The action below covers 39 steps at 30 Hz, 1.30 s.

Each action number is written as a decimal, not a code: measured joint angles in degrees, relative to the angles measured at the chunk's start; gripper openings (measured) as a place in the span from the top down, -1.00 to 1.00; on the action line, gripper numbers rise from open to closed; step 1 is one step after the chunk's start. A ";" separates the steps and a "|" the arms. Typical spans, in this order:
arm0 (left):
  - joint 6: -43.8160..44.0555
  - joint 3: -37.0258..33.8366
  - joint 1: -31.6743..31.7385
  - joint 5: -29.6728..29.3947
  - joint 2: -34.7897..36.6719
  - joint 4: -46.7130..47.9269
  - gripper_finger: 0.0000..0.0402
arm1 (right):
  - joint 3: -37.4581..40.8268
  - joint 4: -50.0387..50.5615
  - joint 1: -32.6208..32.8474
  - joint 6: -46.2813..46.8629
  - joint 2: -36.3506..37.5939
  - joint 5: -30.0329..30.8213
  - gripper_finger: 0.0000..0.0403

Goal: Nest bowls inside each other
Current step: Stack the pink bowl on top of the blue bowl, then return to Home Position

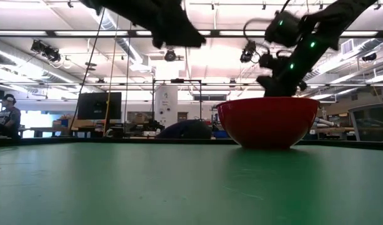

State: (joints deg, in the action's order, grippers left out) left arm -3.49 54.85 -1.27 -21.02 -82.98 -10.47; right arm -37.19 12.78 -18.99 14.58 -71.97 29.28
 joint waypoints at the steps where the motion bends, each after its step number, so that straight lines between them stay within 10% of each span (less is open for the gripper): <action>1: -0.22 -1.54 -0.92 -0.10 1.35 -1.57 0.15 | 0.00 0.00 1.49 -0.95 1.11 -0.25 0.27; 20: -6.99 -42.49 -14.40 -9.25 36.37 -39.34 0.30 | -0.02 -12.23 39.66 -5.00 23.50 -5.06 0.19; 31: -4.40 -45.87 -14.56 -12.72 47.65 -27.90 0.30 | 1.76 -8.89 50.45 -9.01 34.08 7.23 0.19; 39: -4.56 -45.87 -14.56 -12.30 54.82 -20.92 0.30 | 20.26 -32.08 48.11 -11.81 42.10 -1.16 0.19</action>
State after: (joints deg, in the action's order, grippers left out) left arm -8.05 8.97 -15.84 -33.32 -28.16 -31.39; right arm -16.93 -19.30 29.12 2.77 -29.87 28.13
